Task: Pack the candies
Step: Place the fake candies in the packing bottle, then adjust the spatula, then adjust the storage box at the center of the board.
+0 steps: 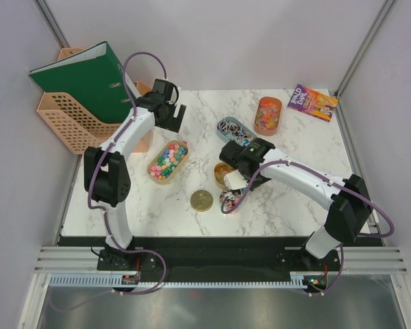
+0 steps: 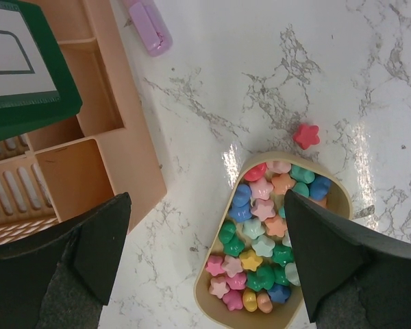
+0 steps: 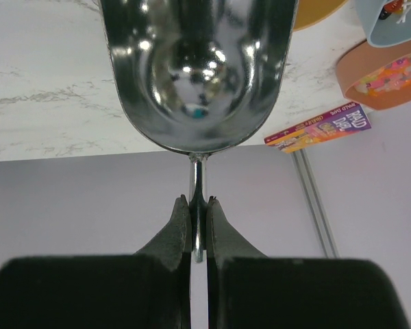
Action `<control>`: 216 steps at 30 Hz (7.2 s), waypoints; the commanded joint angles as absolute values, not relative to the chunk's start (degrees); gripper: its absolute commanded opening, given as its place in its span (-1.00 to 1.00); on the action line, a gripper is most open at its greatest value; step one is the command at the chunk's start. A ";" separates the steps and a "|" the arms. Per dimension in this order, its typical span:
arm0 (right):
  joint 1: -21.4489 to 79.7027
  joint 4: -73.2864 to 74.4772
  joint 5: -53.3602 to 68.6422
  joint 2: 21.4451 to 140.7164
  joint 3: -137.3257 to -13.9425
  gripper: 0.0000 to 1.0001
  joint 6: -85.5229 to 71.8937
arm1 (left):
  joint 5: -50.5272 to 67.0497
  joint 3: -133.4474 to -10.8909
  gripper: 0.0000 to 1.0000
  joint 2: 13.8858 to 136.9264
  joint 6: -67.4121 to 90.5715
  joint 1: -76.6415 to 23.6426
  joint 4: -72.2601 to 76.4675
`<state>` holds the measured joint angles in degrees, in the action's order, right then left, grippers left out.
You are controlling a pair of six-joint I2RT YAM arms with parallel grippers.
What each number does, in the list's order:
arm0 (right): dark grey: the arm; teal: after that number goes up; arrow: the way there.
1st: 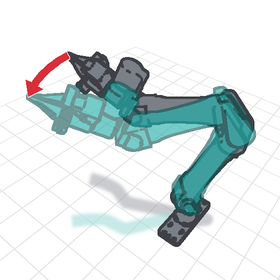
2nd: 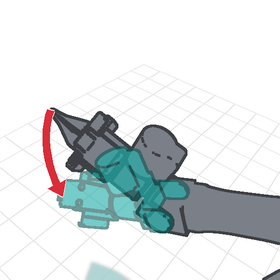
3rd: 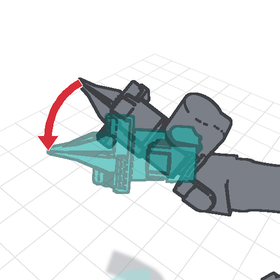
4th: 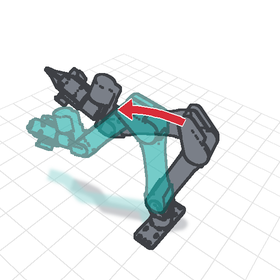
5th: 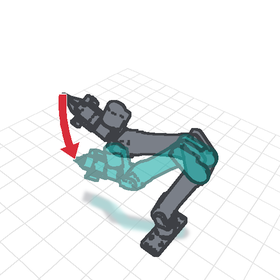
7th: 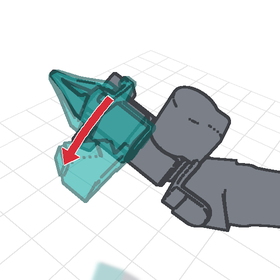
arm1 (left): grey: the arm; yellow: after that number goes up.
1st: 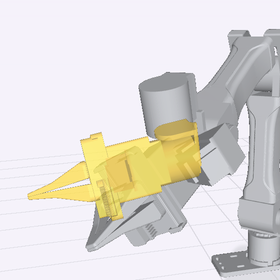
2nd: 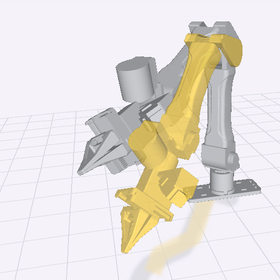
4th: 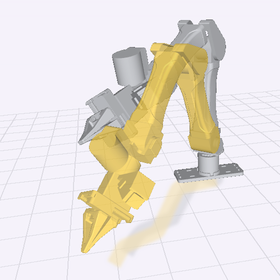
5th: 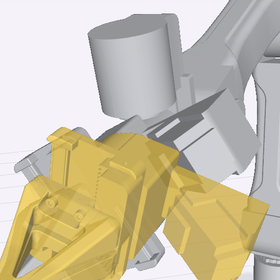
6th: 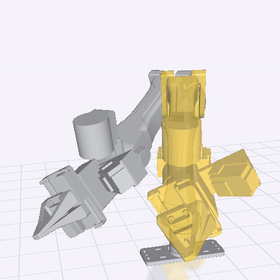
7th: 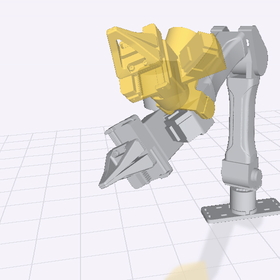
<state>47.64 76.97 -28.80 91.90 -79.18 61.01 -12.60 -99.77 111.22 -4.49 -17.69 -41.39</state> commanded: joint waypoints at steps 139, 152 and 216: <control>0.35 45.09 7.29 99.74 -95.17 -1.00 24.61 | 8.53 -124.70 0.47 141.09 -5.38 -34.63 -4.49; 4.21 43.68 7.21 123.47 -117.67 -1.00 21.71 | 6.86 -88.86 0.49 111.01 -0.79 -27.07 1.41; 6.15 65.57 2.46 140.27 -138.85 -0.99 13.36 | 4.75 -70.31 0.55 94.84 -1.93 -24.87 -2.81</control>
<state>5.65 66.70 2.94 137.27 -134.87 13.28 5.96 -70.78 97.97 -2.35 -24.84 -3.53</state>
